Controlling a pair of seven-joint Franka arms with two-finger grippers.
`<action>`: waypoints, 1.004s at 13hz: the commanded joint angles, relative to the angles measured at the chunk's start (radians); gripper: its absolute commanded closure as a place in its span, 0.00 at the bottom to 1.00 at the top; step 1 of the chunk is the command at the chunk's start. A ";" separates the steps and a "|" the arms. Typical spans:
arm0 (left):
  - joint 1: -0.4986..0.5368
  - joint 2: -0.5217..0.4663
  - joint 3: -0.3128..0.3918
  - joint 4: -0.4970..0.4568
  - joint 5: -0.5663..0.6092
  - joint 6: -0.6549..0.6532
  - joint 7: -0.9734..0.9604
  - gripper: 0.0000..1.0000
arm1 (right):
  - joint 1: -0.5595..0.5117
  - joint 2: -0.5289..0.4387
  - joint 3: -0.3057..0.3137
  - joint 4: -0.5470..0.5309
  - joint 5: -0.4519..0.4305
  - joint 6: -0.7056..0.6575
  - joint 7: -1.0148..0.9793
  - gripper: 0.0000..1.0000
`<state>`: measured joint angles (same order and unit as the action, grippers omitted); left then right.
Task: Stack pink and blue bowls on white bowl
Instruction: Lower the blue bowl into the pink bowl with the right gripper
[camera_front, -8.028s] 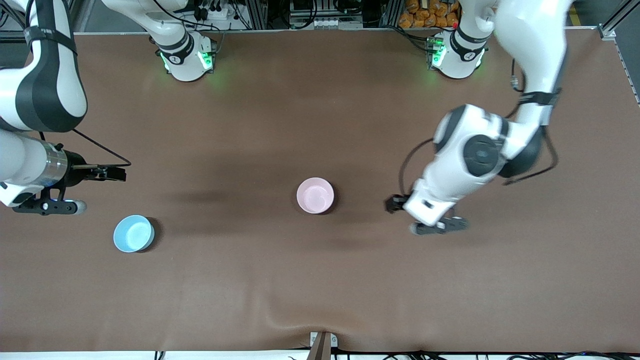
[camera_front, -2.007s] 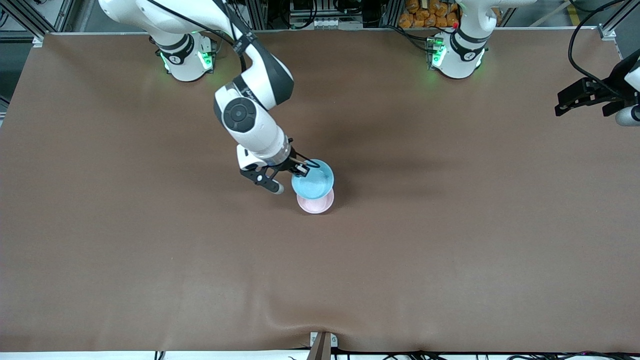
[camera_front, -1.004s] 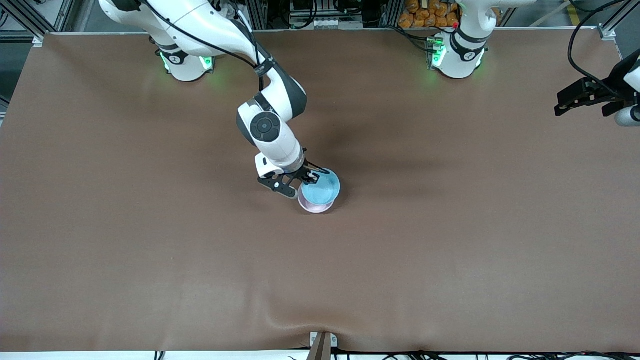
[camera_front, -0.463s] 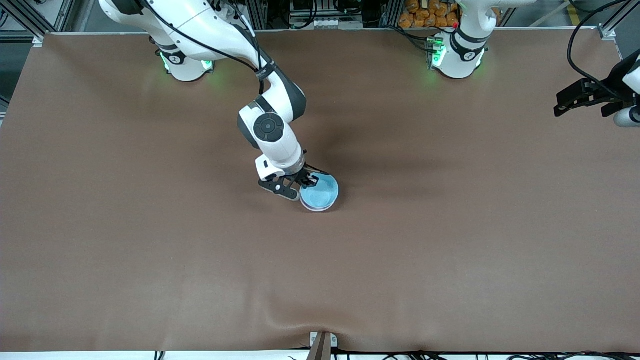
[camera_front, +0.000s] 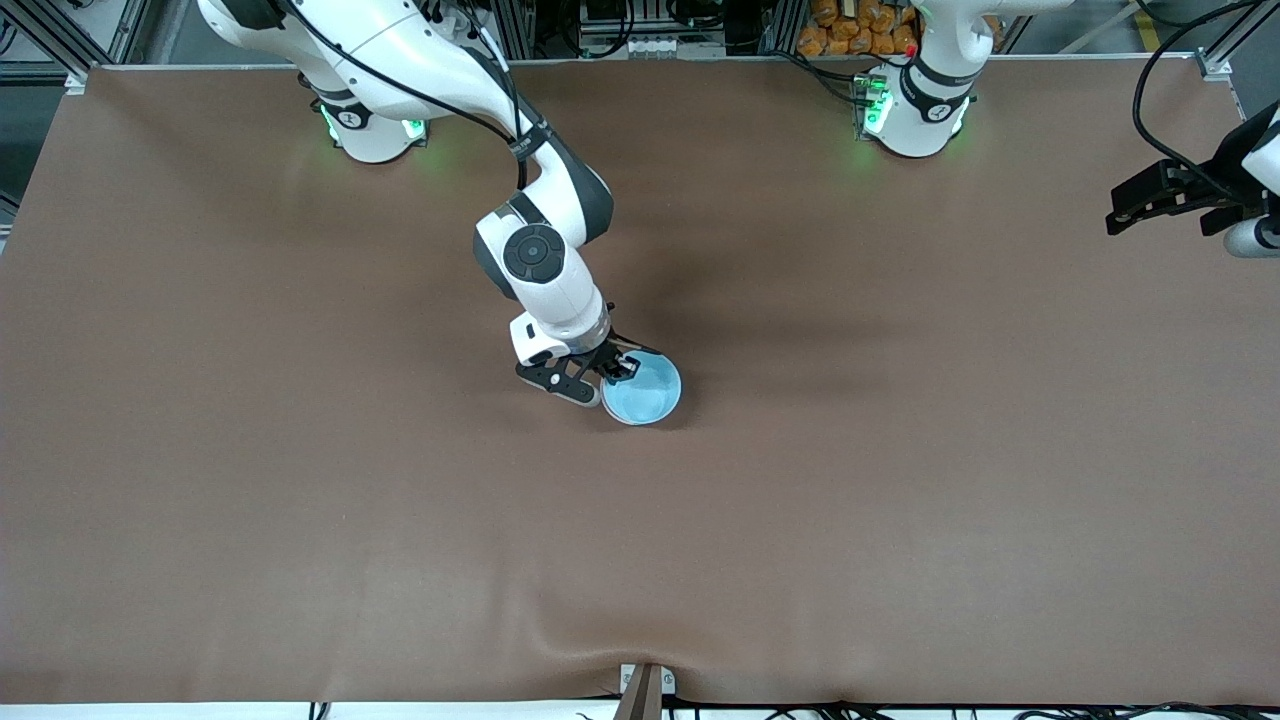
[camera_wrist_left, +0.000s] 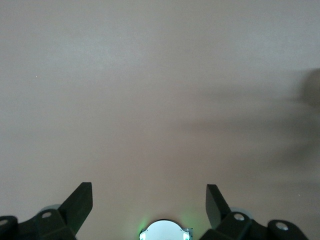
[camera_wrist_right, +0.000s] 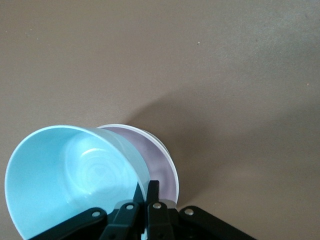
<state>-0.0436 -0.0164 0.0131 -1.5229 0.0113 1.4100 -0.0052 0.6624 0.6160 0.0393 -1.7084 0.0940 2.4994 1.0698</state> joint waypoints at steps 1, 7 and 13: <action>-0.001 0.003 -0.001 0.009 -0.002 -0.016 0.005 0.00 | -0.003 0.001 0.002 0.001 -0.016 -0.010 0.002 1.00; -0.001 0.004 -0.001 0.009 -0.002 -0.014 0.005 0.00 | 0.003 0.002 0.002 -0.003 -0.011 -0.014 0.032 1.00; -0.001 0.004 -0.002 0.009 -0.002 -0.014 0.005 0.00 | 0.003 -0.001 0.002 -0.017 -0.013 -0.016 0.030 0.71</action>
<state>-0.0436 -0.0156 0.0130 -1.5236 0.0114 1.4100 -0.0052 0.6626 0.6182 0.0425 -1.7263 0.0940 2.4856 1.0789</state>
